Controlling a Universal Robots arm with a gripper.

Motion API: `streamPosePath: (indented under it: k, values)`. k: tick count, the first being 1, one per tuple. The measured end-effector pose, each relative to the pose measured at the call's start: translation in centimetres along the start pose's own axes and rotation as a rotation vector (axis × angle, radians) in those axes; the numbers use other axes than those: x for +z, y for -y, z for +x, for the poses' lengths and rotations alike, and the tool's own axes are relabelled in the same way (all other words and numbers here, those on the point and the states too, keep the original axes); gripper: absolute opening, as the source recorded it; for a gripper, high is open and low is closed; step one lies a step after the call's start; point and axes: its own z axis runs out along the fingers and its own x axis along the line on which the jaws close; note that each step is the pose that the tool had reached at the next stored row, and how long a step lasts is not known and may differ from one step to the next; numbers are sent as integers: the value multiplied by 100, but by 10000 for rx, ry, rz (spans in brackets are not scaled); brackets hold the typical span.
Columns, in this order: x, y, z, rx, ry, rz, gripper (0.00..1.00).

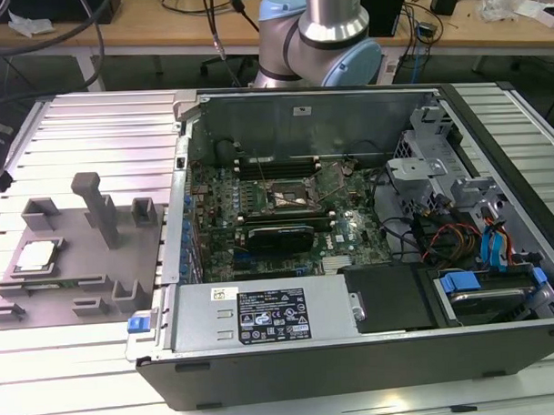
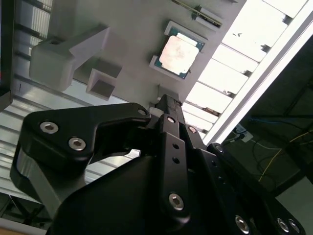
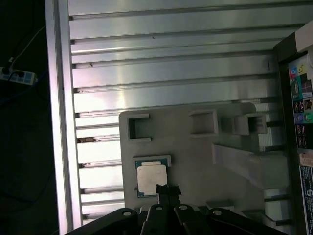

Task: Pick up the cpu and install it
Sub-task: 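Pick up the cpu and move it towards the insertion slot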

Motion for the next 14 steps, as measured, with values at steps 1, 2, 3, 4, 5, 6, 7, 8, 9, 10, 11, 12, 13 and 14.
streamPosePath:
  k: [1, 2, 3, 4, 5, 6, 7, 8, 9, 10, 11, 12, 13, 14]
  values:
    - [30, 1, 1, 1, 0, 0, 11]
    - [51, 2, 2, 1, 1, 0, 11]
    - [63, 3, 2, 1, 0, 0, 11]
    - [80, 5, 4, 2, 0, 0, 11]
    - [92, 7, 6, 2, 0, 0, 11]
    - [109, 9, 7, 2, 0, 0, 11]
    - [121, 12, 8, 1, 0, 0, 11]
    - [134, 14, 9, 1, 1, 0, 11]
    - [147, 15, 10, 1, 0, 0, 11]
    - [166, 17, 12, 0, 0, 0, 11]
    - [179, 18, 13, -1, 0, -1, 11]
    - [186, 18, 14, -1, 0, -1, 11]
    - [196, 18, 16, 1, 0, 0, 11]
    - [196, 18, 16, 1, -1, 1, 11]
